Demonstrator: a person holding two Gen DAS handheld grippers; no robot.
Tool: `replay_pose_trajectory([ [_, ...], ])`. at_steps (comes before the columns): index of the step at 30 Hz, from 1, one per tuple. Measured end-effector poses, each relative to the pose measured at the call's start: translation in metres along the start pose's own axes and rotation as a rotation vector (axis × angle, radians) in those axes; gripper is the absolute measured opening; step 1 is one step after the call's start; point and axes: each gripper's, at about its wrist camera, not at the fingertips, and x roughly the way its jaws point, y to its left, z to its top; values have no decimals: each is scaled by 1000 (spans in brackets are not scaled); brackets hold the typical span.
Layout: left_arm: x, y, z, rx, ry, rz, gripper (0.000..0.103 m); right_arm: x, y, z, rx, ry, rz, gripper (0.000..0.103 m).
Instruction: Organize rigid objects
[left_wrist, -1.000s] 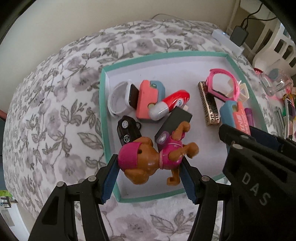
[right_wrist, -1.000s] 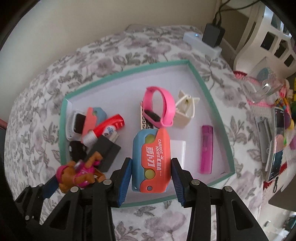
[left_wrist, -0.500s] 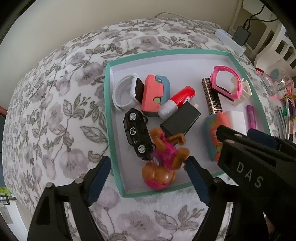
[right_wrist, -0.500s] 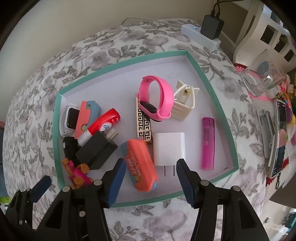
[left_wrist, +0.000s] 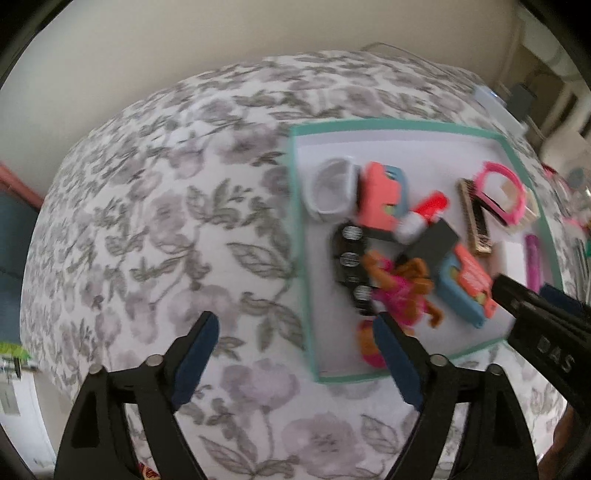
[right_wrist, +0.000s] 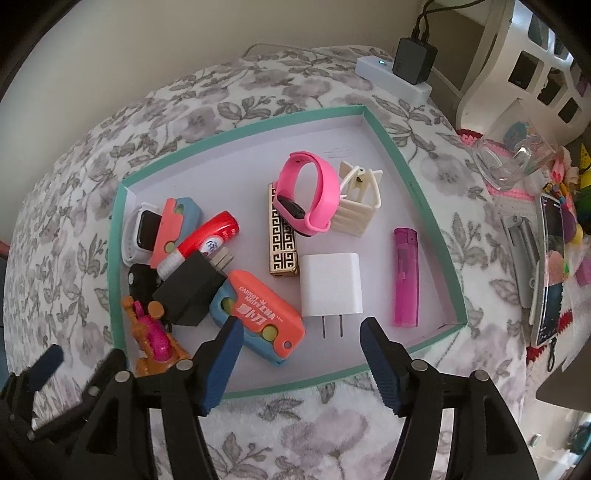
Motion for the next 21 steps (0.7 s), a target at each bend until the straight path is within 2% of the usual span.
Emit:
replay_pose_trajectory([
  [2, 0, 12, 1, -36, -4, 4, 95, -2, 2, -2, -3, -10, 10, 81],
  [7, 1, 33, 2, -95, -14, 46, 95, -6, 8, -7, -19, -30, 20, 83],
  [10, 1, 44, 0, -132, -14, 53, 95, -8, 11, -10, -27, -38, 21, 99],
  [17, 0, 59, -6, -157, -25, 98, 96, -17, 16, -17, -43, -69, 12, 103],
  [21, -4, 66, -8, -175, -34, 93, 96, -23, 16, -21, -47, -89, 12, 103],
])
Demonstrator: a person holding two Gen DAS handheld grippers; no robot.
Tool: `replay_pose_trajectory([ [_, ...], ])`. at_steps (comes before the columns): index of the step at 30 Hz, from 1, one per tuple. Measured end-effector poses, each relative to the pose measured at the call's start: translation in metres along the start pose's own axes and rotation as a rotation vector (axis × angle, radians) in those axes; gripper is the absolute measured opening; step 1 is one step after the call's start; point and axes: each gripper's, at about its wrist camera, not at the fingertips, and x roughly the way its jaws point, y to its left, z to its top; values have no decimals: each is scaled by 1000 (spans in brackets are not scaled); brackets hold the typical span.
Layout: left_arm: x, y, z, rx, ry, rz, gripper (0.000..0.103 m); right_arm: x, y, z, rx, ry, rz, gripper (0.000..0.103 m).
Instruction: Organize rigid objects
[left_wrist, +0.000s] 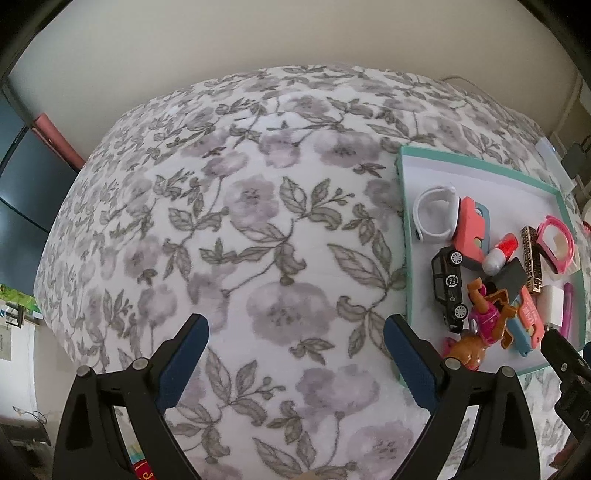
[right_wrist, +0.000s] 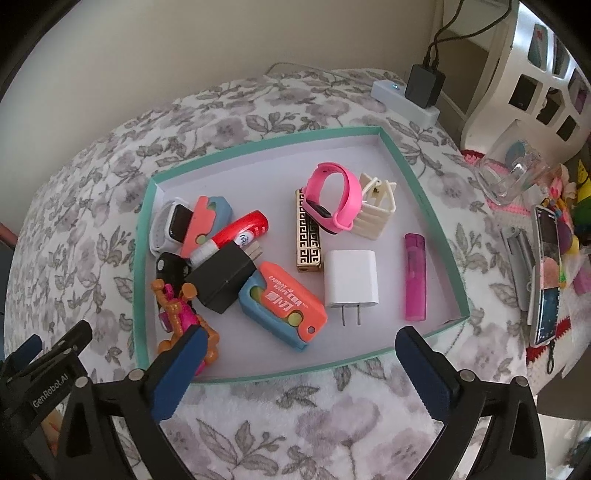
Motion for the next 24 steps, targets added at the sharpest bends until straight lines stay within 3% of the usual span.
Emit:
replay_pose_trajectory([
  [24, -31, 6, -2, -16, -74, -60, 96, -32, 9, -4, -32, -99, 8, 103],
])
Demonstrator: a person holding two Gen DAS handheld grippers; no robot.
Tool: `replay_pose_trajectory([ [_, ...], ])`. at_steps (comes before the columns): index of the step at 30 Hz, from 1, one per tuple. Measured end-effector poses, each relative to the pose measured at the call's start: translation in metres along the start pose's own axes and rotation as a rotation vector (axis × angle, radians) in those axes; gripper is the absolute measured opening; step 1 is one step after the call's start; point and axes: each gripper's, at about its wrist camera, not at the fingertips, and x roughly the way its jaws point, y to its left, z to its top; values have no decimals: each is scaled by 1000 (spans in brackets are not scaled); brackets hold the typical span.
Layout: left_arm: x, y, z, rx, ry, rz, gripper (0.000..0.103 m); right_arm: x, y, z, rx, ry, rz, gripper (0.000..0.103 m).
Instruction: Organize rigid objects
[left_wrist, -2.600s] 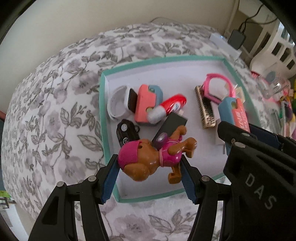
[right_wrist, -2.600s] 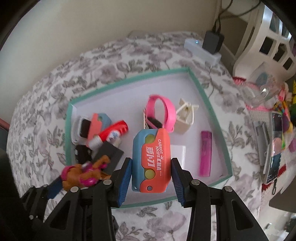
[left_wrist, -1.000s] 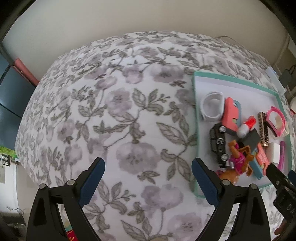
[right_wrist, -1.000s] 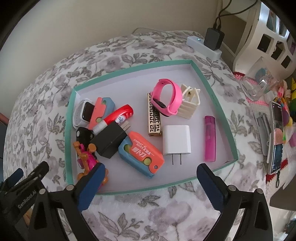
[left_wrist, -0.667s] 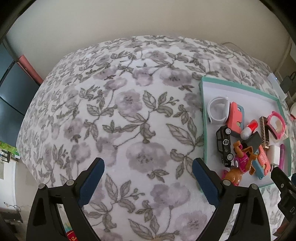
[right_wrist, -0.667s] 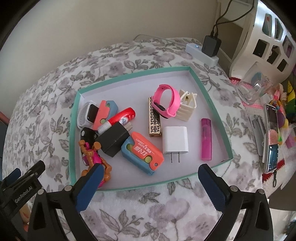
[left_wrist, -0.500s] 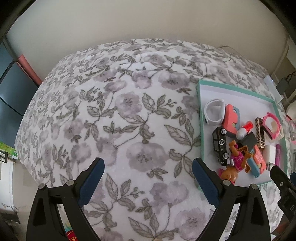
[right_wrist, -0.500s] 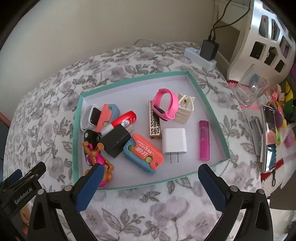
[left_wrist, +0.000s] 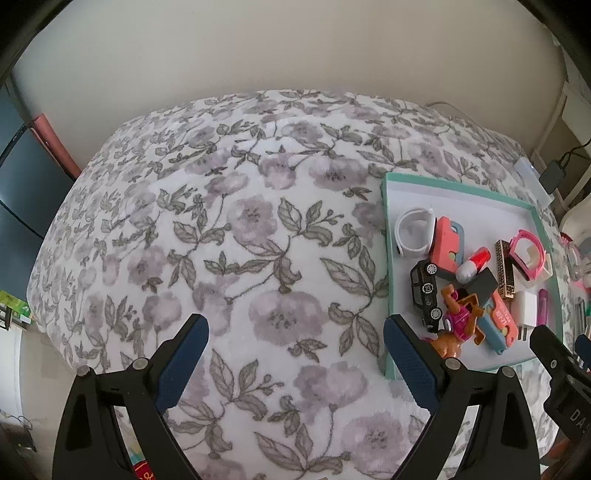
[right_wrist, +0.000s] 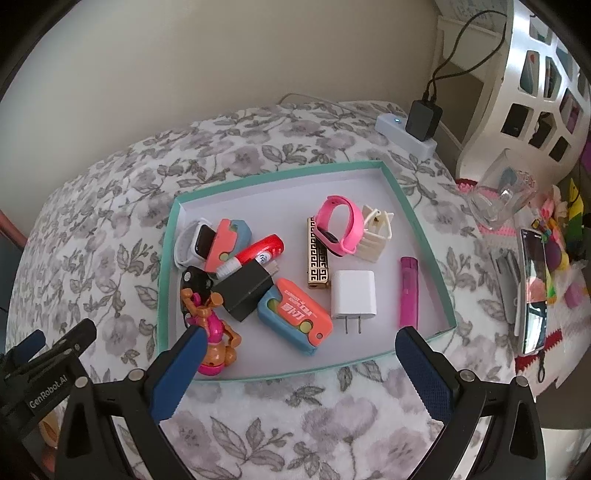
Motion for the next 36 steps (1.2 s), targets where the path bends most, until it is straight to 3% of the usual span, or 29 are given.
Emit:
replay_pose_trajectory([
  [36, 6, 5, 1, -26, 21, 34, 96, 5, 2, -1, -19, 15, -5, 103],
])
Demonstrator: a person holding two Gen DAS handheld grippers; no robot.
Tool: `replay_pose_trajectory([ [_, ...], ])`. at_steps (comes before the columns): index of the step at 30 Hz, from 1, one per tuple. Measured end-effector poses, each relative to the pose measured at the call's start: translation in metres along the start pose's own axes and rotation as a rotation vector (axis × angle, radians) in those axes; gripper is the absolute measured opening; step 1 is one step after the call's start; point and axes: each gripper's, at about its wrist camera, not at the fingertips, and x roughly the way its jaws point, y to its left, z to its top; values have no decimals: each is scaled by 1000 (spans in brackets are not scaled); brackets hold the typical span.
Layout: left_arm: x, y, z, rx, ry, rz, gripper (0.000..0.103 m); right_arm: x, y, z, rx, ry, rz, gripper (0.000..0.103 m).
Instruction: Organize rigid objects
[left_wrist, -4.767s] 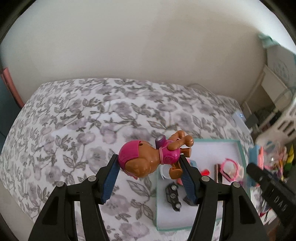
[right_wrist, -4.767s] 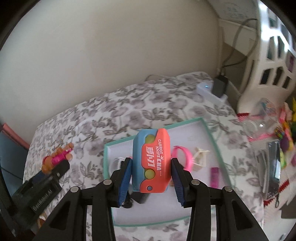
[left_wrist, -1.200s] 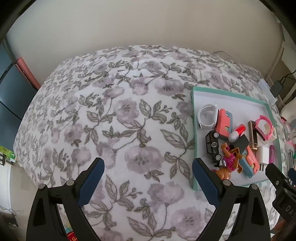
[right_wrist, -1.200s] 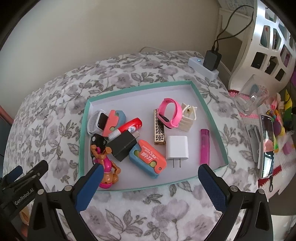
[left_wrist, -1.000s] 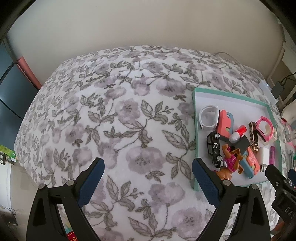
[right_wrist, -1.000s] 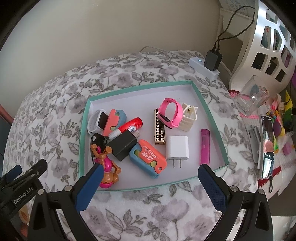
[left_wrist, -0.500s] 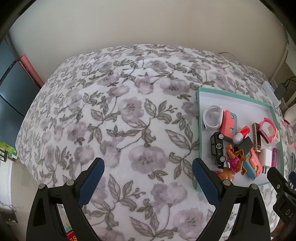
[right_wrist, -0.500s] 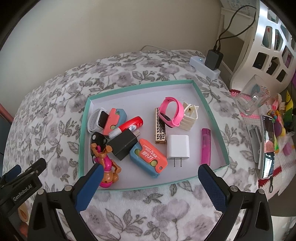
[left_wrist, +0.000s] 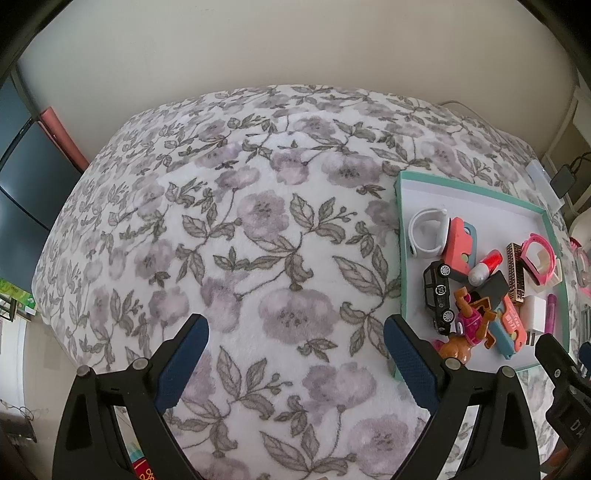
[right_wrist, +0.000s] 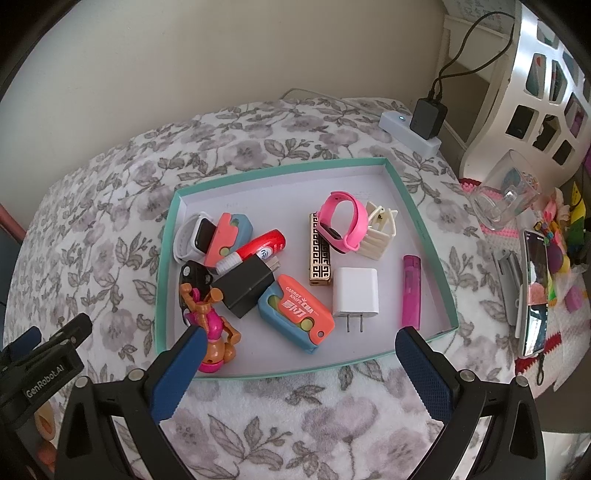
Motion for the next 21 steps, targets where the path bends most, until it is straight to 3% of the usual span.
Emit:
replay_pose_trajectory([
  [21, 4, 2, 0, -12, 15, 13, 96, 2, 3, 0, -17, 7, 1, 103],
])
